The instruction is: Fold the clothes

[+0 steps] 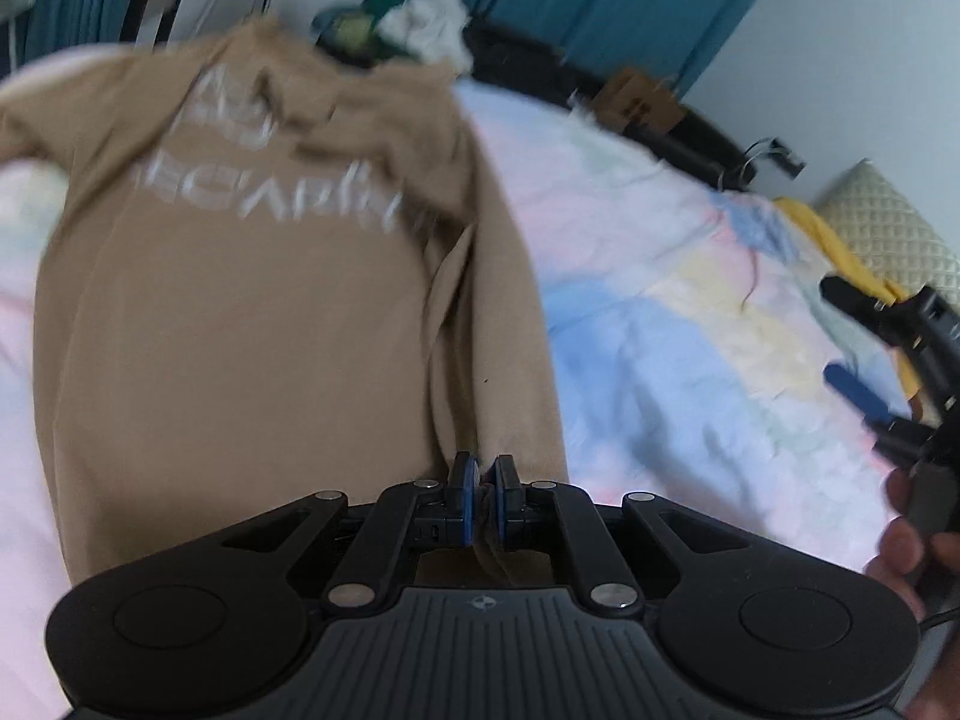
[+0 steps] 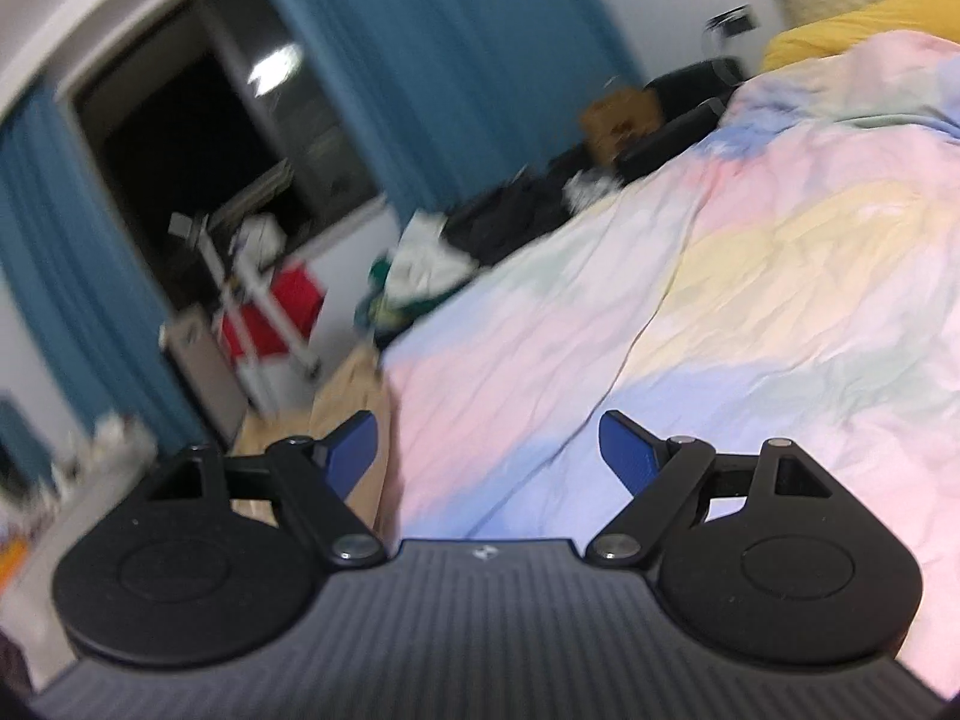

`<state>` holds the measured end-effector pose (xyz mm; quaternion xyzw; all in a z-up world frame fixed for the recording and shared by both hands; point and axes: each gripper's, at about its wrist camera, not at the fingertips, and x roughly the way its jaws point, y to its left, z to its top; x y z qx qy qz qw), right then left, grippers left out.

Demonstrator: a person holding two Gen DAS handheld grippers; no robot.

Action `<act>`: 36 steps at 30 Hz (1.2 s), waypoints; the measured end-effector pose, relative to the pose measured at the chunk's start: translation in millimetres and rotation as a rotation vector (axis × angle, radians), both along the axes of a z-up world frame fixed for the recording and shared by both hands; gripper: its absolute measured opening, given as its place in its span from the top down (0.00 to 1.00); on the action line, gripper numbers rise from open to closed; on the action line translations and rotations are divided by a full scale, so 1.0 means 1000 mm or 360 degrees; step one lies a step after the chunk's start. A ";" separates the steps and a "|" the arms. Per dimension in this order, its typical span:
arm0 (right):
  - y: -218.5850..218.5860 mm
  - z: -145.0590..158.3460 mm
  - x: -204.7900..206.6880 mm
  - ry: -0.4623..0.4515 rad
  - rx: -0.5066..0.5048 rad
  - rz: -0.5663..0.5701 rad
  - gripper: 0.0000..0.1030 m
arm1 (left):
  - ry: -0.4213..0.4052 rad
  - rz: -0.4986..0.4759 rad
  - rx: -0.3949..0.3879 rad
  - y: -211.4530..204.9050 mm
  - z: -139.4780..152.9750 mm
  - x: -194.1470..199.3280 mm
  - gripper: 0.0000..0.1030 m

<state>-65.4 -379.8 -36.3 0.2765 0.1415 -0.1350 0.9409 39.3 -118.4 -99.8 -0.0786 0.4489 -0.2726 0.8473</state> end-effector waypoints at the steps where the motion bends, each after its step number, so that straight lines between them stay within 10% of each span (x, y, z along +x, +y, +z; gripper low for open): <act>1: 0.008 0.000 0.005 0.0037 -0.0044 0.0076 0.19 | 0.0010 0.0001 0.0012 0.000 -0.006 0.003 0.92; 7: 0.054 -0.006 0.030 0.0205 -0.0137 0.0575 0.21 | 0.0009 -0.0041 -0.0006 0.001 -0.014 0.007 0.84; 12: 0.053 -0.014 0.043 0.0288 0.0065 0.0690 0.23 | -0.0071 -0.0099 -0.0045 0.009 -0.002 -0.003 0.60; 19: 0.077 -0.038 0.060 0.0519 0.0218 0.0934 0.23 | -0.0214 0.0010 -0.0073 0.039 0.020 -0.014 0.54; 22: 0.098 -0.045 0.070 0.0680 0.0061 0.1012 0.62 | -0.0224 0.0083 -0.0055 0.047 0.022 -0.009 0.54; 23: 0.102 -0.046 0.073 0.0754 -0.0016 0.0995 0.94 | -0.0221 0.0095 -0.0058 0.049 0.022 -0.007 0.54; 36: 0.003 0.006 0.068 0.1013 -0.0515 0.0554 0.97 | -0.0226 0.0053 -0.0043 0.047 0.017 -0.005 0.54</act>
